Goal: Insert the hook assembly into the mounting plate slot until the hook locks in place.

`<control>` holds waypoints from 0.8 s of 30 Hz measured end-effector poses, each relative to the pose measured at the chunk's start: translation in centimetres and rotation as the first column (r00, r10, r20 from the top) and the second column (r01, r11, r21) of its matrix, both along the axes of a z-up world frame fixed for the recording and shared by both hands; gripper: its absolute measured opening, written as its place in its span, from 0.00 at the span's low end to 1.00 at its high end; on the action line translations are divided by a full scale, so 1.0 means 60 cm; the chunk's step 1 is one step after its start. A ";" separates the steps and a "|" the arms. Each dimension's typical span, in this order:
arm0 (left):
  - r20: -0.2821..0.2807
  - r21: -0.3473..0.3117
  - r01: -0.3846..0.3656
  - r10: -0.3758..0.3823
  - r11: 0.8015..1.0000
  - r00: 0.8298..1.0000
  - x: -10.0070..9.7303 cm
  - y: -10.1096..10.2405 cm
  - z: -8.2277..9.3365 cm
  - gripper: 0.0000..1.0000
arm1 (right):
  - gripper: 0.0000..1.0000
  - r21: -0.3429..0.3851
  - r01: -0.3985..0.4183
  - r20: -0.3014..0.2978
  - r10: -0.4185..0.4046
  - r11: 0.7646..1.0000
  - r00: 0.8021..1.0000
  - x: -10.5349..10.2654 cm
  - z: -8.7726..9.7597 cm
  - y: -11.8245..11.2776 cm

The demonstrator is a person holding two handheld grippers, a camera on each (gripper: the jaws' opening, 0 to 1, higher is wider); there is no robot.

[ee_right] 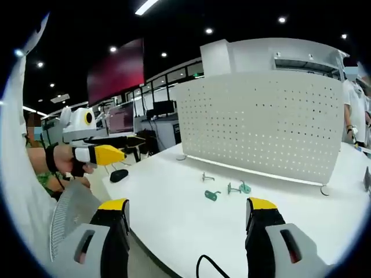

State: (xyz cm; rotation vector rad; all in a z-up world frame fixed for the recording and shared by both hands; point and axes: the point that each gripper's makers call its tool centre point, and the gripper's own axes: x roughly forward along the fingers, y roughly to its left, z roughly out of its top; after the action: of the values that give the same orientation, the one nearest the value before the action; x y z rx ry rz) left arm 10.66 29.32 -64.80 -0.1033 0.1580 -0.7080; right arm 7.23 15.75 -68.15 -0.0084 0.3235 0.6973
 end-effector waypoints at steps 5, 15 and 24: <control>-0.009 0.008 -0.010 0.010 1.000 1.000 0.002 -0.002 -0.005 0.92 | 0.84 0.007 -0.002 -0.006 0.002 1.000 1.000 0.002 -0.004 0.000; -0.032 0.032 -0.028 0.029 0.999 0.999 0.007 -0.007 -0.015 0.92 | 0.84 0.010 -0.005 -0.017 0.005 1.000 1.000 0.013 -0.016 -0.009; -0.068 0.039 -0.038 0.041 0.999 0.997 0.016 -0.018 -0.027 0.88 | 0.84 0.008 -0.007 -0.015 0.007 1.000 1.000 0.019 -0.019 -0.016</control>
State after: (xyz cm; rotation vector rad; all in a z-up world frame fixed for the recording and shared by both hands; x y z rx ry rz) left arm 11.62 28.21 -66.44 -0.0949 0.2341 -0.6620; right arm 8.39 14.79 -69.26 0.0037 0.3355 0.7055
